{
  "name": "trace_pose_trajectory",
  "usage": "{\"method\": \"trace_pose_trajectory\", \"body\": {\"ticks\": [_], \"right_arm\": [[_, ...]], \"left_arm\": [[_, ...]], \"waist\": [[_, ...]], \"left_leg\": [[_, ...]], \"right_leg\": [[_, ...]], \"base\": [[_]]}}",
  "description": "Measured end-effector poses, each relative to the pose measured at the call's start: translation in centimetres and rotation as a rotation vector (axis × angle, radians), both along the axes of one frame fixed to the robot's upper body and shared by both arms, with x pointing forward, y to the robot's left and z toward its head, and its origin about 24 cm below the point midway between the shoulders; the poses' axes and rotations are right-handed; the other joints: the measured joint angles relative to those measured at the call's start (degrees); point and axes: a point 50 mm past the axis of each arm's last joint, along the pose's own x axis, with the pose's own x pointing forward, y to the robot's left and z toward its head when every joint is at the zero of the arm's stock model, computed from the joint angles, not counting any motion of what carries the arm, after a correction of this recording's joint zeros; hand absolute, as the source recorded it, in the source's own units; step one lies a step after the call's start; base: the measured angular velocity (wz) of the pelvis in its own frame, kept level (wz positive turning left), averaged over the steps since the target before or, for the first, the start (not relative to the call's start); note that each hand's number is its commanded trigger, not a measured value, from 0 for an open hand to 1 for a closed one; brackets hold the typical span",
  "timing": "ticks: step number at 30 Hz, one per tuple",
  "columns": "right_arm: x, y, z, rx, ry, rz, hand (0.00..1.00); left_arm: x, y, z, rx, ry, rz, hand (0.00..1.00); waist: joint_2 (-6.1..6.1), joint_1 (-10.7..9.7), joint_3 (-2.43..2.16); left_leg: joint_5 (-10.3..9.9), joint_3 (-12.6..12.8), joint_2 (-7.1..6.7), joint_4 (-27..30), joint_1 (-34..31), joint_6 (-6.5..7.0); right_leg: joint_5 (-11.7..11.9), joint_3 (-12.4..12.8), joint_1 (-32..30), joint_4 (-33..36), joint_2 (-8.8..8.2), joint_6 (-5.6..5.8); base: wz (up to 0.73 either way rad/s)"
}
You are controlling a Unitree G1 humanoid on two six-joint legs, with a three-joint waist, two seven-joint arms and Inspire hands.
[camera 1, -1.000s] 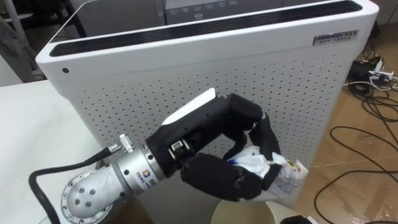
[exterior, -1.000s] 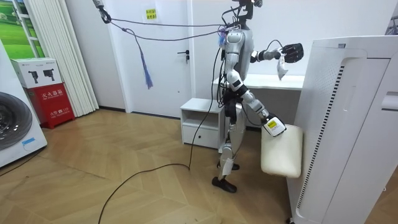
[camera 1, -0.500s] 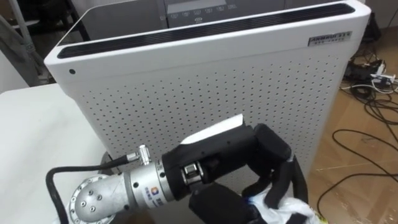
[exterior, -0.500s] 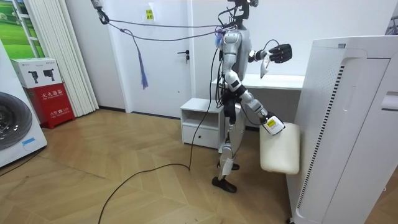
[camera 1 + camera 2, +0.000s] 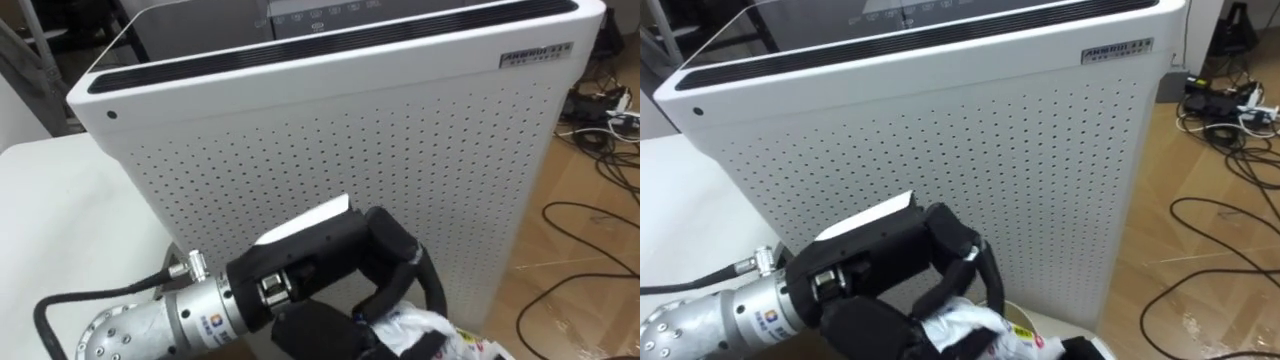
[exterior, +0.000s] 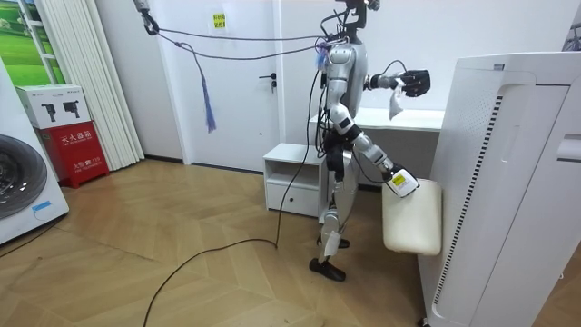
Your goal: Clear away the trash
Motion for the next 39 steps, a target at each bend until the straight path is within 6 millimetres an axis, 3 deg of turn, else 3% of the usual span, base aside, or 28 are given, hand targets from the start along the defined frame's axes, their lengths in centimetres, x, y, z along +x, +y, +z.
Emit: {"method": "trace_pose_trajectory", "body": {"ticks": [7,11,27,29,30,39], "right_arm": [[0.1,0.0,0.5,0.001,-0.038,-0.019,1.0],[0.1,0.2,0.6,0.007,-0.048,-0.016,1.0],[-0.2,0.7,1.7,0.074,-0.097,0.015,1.0],[-0.2,0.8,1.7,0.082,-0.096,0.017,1.0],[-0.2,0.8,1.7,0.085,-0.096,0.019,1.0],[-0.3,1.5,1.5,0.098,-0.088,0.041,1.0]], "left_arm": [[0.4,2.2,-4.1,0.086,0.125,0.182,1.0],[0.7,2.7,-4.4,0.104,0.124,0.224,1.0],[0.9,3.0,-4.8,0.102,0.143,0.258,1.0],[1.0,3.0,-5.2,0.115,0.15,0.266,0.51],[1.1,3.0,-5.6,0.123,0.162,0.27,0.0],[1.4,2.1,-7.4,0.132,0.232,0.255,0.0]], "waist": [[-0.46,-0.4,0.32],[-0.79,-0.5,0.54],[-0.55,-1.2,0.3],[-0.56,-1.2,0.31],[-0.57,-1.2,0.32],[-0.84,-2.1,0.46]], "left_leg": [[0.0,0.1,0.02,-0.4,0.0,0.0],[0.0,0.4,-0.05,-0.4,-0.3,0.0],[0.1,0.1,0.02,1.0,-4.0,0.08],[0.1,0.1,0.08,1.5,-4.9,0.11],[0.1,0.4,0.1,1.6,-5.2,0.12],[0.2,1.3,0.37,1.9,-6.5,0.41]], "right_leg": [[0.0,0.1,-0.2,-0.1,0.01,-0.04],[0.0,0.1,-0.5,-0.1,0.01,-0.04],[0.0,0.2,-4.5,1.6,-0.18,-0.05],[0.0,0.3,-5.4,2.2,-0.24,-0.06],[0.0,0.5,-6.0,2.5,-0.26,-0.06],[0.2,0.8,-7.7,3.1,-0.51,-0.44]], "base": [[0.0],[0.0],[-0.01],[-0.02],[-0.03],[-0.04]]}}
